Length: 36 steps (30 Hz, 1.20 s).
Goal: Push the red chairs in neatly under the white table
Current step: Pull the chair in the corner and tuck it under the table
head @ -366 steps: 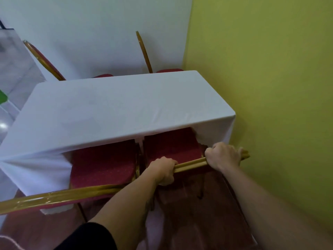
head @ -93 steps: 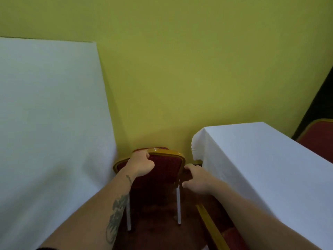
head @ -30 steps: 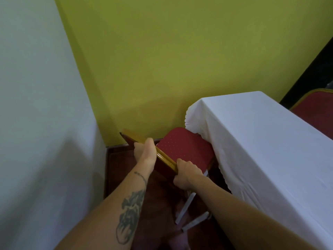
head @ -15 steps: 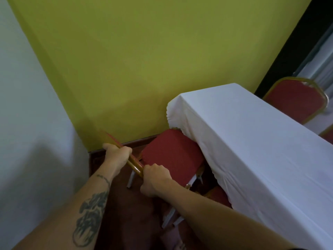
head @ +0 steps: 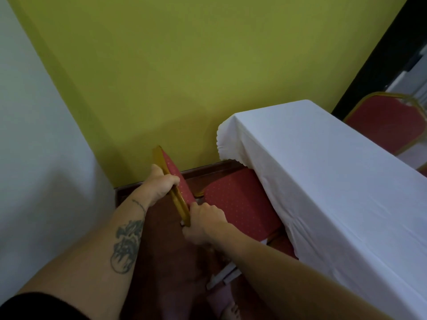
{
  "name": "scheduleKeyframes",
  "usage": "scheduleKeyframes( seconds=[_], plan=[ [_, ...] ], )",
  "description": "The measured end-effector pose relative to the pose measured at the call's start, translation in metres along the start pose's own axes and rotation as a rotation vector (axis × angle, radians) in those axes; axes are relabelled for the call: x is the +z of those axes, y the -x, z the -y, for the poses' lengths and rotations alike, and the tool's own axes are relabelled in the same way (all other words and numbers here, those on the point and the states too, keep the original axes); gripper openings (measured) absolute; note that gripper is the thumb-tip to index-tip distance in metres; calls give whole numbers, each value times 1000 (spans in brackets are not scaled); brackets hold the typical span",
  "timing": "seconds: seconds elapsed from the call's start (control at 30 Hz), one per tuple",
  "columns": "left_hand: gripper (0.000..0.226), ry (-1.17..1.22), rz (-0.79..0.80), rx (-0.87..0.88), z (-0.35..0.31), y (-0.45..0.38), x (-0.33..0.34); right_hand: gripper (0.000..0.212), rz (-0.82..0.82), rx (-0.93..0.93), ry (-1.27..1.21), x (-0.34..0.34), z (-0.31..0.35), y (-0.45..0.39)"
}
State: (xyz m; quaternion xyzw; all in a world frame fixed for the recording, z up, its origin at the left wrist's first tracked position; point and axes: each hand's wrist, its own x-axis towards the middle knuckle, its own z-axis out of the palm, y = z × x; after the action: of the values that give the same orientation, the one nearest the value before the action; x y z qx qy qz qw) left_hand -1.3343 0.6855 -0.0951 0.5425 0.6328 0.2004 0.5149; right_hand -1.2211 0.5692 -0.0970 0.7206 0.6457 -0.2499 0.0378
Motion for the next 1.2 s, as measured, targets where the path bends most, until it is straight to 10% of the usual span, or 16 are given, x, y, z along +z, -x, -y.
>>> scheduleKeyframes(
  seconds=[0.53, 1.2],
  plan=[
    [106, -62, 92, 41, -56, -37, 71, 52, -22, 210, -172, -22, -68, -19],
    [23, 189, 447, -374, -16, -33, 125, 46, 120, 346, 97, 5, -113, 48]
  ],
)
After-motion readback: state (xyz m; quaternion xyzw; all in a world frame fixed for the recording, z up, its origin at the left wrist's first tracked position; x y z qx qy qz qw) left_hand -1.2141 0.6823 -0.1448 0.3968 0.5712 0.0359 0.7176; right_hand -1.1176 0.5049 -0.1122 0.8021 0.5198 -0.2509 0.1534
